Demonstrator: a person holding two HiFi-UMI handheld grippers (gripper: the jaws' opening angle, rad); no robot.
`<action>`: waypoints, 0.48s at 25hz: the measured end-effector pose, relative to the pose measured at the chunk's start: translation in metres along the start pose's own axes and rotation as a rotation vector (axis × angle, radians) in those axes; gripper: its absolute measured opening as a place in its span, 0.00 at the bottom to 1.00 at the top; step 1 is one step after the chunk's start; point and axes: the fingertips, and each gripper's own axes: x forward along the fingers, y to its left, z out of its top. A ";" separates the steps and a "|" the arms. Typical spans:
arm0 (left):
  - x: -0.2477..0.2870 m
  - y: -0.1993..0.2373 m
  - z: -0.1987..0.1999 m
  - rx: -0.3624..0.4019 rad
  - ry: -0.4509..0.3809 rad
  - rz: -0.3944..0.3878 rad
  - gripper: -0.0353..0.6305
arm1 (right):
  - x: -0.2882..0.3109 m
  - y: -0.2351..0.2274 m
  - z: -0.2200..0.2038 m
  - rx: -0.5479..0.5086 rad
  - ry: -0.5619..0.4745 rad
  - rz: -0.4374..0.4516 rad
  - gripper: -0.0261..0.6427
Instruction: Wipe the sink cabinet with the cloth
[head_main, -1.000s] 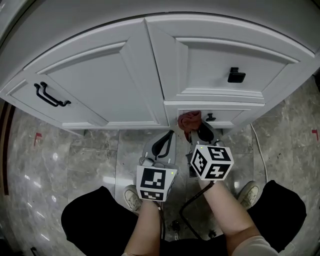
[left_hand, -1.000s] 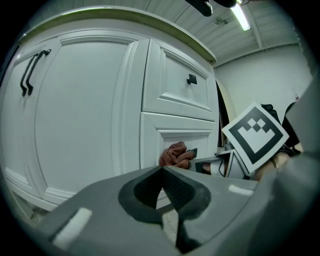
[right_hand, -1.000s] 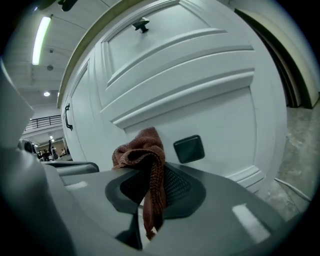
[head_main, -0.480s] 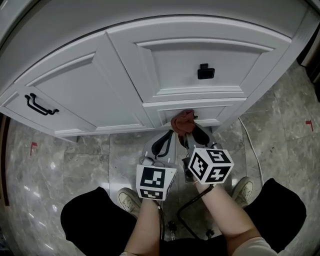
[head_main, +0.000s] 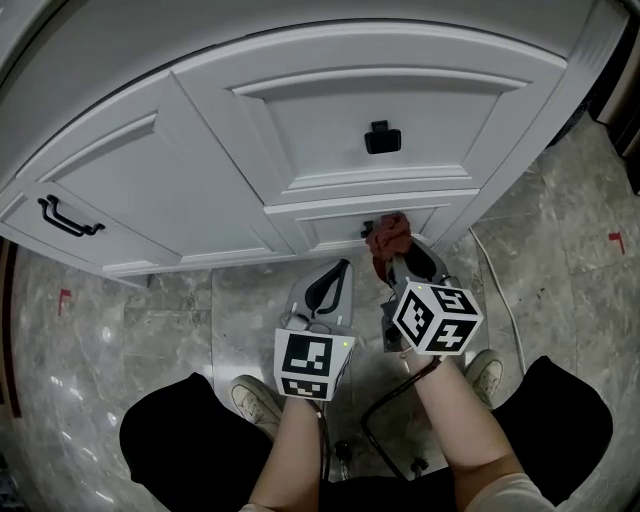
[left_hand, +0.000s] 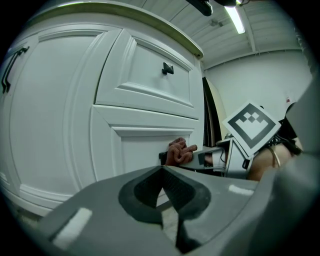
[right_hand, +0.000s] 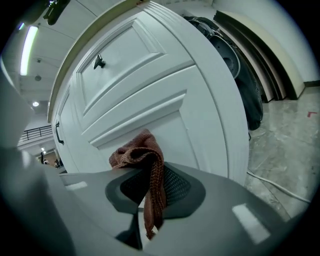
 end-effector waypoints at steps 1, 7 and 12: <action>0.002 -0.001 0.000 0.000 0.000 -0.001 0.06 | 0.001 -0.004 0.002 0.003 -0.005 -0.008 0.17; 0.013 -0.019 -0.002 -0.023 0.003 -0.026 0.06 | -0.010 -0.035 0.019 0.014 -0.032 -0.060 0.17; 0.027 -0.047 0.002 -0.011 -0.006 -0.075 0.06 | -0.025 -0.058 0.032 0.002 -0.050 -0.096 0.17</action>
